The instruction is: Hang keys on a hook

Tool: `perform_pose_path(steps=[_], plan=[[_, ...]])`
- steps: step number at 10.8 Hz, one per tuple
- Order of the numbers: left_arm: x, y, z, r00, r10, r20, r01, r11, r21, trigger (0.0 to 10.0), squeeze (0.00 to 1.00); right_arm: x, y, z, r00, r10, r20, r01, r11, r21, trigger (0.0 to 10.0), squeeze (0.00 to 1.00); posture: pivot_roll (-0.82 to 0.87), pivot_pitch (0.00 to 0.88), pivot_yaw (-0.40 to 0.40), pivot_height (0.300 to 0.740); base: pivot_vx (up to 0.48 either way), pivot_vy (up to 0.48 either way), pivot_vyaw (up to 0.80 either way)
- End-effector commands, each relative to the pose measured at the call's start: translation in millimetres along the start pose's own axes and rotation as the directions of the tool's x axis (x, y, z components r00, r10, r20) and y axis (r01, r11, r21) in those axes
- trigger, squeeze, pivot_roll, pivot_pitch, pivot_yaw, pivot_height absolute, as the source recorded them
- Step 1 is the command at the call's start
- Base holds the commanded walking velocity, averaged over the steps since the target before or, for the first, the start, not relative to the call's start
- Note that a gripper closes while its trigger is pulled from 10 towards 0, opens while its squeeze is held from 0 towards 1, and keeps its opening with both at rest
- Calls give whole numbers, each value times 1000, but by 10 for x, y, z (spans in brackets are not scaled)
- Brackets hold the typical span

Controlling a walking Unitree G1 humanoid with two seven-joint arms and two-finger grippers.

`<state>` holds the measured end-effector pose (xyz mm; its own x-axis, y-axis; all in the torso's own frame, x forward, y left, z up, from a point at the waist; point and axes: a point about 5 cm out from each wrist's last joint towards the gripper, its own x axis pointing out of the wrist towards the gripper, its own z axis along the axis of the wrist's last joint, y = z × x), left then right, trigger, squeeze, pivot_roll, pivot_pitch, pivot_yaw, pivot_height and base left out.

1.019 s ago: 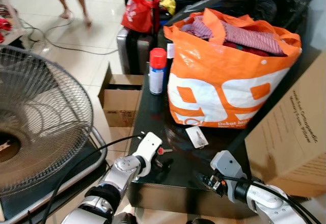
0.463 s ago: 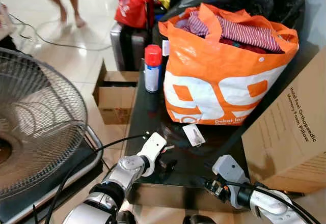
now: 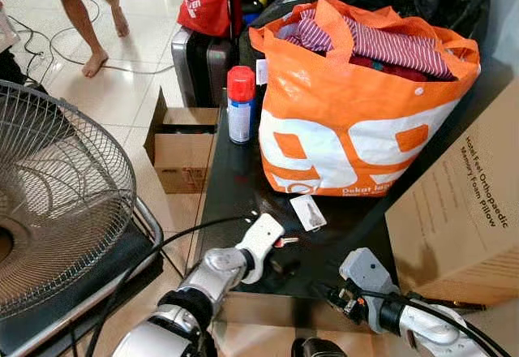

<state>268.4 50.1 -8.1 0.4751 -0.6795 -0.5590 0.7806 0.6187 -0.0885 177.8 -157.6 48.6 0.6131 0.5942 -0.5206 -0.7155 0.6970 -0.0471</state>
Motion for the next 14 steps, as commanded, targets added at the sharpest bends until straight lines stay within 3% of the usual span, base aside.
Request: perform_pose_path(steps=[1,6,8,10,11,14], plan=[[32,-81,-30,999,-41,-26,41,999,17,10000,0,-34,-26,17,1000,-15,-2,15,1000,-9,10000,0,-277,151,4,740,0,0,0],[-7,41,137,997,11,72,-14,999,36,10000,0,72,-87,74,999,-28,22,28,1000,-13,10000,0,-232,110,7,740,0,0,0],[-74,16,137,993,-48,110,38,995,92,10000,0,187,-99,123,999,-14,42,15,1000,-24,10000,0,-204,83,8,740,0,0,0],[-186,127,160,988,7,157,-26,993,118,10000,0,290,-127,179,998,-29,61,31,999,-21,10000,0,-177,64,4,740,0,0,0],[-437,321,163,974,103,202,-136,978,157,10000,0,422,-150,187,992,-110,59,109,994,19,10000,0,-142,45,-7,740,0,0,0],[-878,450,21,938,238,252,-280,949,147,10000,0,728,-101,300,986,-140,90,135,989,62,10000,0,-93,32,-18,740,0,0,0]])
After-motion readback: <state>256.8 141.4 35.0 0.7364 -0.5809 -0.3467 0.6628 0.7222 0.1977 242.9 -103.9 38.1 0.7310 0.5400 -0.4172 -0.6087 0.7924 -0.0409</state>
